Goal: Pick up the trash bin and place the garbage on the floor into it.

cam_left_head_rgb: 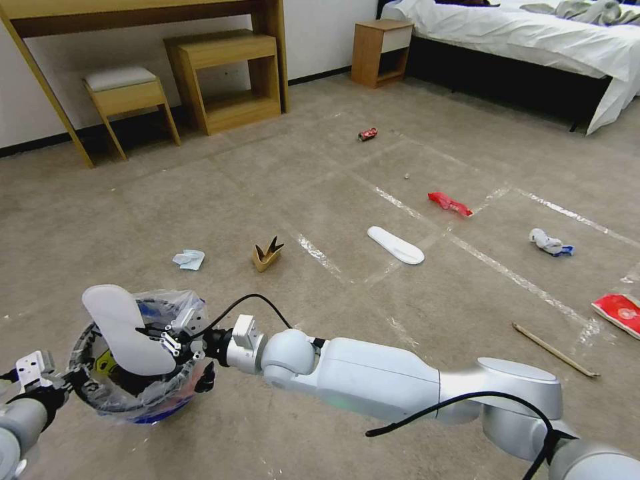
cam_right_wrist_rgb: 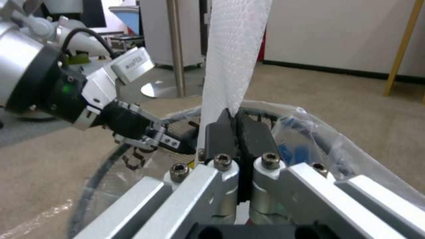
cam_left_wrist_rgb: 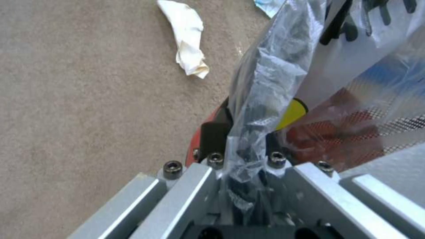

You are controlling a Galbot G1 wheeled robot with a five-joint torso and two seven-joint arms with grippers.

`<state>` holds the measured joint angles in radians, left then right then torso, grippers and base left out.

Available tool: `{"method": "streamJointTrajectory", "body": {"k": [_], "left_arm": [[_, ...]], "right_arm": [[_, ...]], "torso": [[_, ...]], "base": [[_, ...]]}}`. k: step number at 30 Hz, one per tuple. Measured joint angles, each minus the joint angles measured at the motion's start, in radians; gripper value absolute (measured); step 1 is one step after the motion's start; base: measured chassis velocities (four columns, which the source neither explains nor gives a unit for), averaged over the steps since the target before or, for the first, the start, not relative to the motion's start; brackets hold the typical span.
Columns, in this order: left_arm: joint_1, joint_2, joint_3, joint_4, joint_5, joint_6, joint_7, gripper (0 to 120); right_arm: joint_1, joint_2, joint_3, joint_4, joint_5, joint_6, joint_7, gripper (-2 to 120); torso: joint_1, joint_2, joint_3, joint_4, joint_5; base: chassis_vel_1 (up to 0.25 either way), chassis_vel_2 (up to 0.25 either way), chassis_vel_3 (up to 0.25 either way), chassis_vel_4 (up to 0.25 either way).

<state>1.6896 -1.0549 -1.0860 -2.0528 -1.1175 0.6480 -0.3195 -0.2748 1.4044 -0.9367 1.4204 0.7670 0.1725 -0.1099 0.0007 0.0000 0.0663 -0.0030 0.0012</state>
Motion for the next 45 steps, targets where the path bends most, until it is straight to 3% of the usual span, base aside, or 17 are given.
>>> {"method": "streamJointTrajectory", "body": {"k": [6, 9, 13, 14, 16, 18, 19, 24, 27, 29, 33, 45], "left_arm": [[0.000, -0.002, 0.000, -0.001, 0.000, 0.000, 0.000, 1], [0.001, -0.003, 0.000, -0.001, 0.001, 0.000, 0.000, 1], [0.001, -0.003, 0.000, -0.002, 0.002, 0.000, 0.000, 1], [0.001, -0.003, 0.000, -0.002, 0.001, 0.000, 0.000, 1], [0.001, -0.003, 0.000, -0.002, 0.001, 0.000, 0.000, 1], [0.002, -0.003, 0.000, -0.002, 0.001, 0.000, 0.000, 1], [0.002, -0.003, 0.000, -0.002, 0.001, 0.000, 0.000, 1], [0.000, -0.003, -0.001, 0.000, 0.003, 0.000, 0.001, 1], [0.000, -0.004, -0.001, 0.001, 0.004, 0.000, 0.000, 1], [-0.001, -0.006, 0.001, 0.004, 0.008, -0.001, 0.001, 1], [-0.001, -0.006, 0.001, 0.006, 0.009, -0.001, 0.002, 1], [-0.003, -0.007, 0.001, 0.016, 0.016, -0.002, 0.003, 1]], "right_arm": [[0.002, 0.002, -0.005, -0.018, -0.025, 0.018, -0.005, 0], [0.001, 0.002, -0.006, -0.019, -0.030, 0.019, -0.006, 5], [-0.002, 0.001, -0.008, -0.020, -0.036, 0.019, -0.006, 19], [-0.004, 0.001, -0.008, -0.021, -0.037, 0.019, -0.006, 26], [-0.004, 0.001, -0.008, -0.021, -0.037, 0.019, -0.007, 28], [-0.006, 0.000, -0.008, -0.021, -0.038, 0.019, -0.007, 42], [-0.006, 0.000, -0.008, -0.021, -0.038, 0.019, -0.007, 42], [-0.010, -0.007, -0.008, -0.015, -0.039, 0.019, -0.007, 64], [-0.011, -0.009, -0.008, -0.013, -0.039, 0.019, -0.007, 67], [-0.014, -0.013, -0.006, -0.007, -0.038, 0.019, -0.008, 82], [-0.014, -0.014, 0.000, 0.005, -0.032, 0.019, -0.007, 96], [0.003, -0.010, 0.103, 0.094, 0.053, 0.001, 0.029, 100]], "torso": [[0.000, 0.000, 0.000, -0.0001, 0.0000], [0.000, 0.000, 0.000, 0.0000, 0.0000], [0.000, 0.000, 0.000, 0.0000, 0.0000], [0.000, 0.000, 0.000, 0.0000, 0.0000], [0.000, 0.000, 0.000, 0.0000, 0.0000], [0.000, 0.000, 0.000, 0.0000, 0.0000], [0.000, 0.000, 0.000, 0.0000, 0.0000], [0.000, 0.000, 0.000, 0.0000, 0.0000], [0.000, 0.000, 0.000, 0.0000, 0.0000], [0.000, 0.000, 0.000, 0.0000, 0.0000], [0.000, 0.000, 0.000, -0.0001, 0.0000], [0.000, 0.000, 0.000, 0.0000, 0.0000]], "base": [[0.000, 0.000, 0.000, 0.000], [0.000, 0.000, 0.000, 0.000], [0.000, 0.000, 0.000, 0.000], [0.000, 0.000, 0.000, 0.000], [0.000, 0.000, 0.000, 0.000], [0.000, 0.000, 0.000, 0.000], [0.000, 0.000, 0.000, 0.000], [0.000, 0.000, 0.000, 0.000], [0.000, 0.000, 0.000, 0.000], [0.000, 0.000, 0.000, 0.000], [0.000, 0.000, 0.000, 0.000], [0.000, 0.000, 0.000, 0.000]]}}
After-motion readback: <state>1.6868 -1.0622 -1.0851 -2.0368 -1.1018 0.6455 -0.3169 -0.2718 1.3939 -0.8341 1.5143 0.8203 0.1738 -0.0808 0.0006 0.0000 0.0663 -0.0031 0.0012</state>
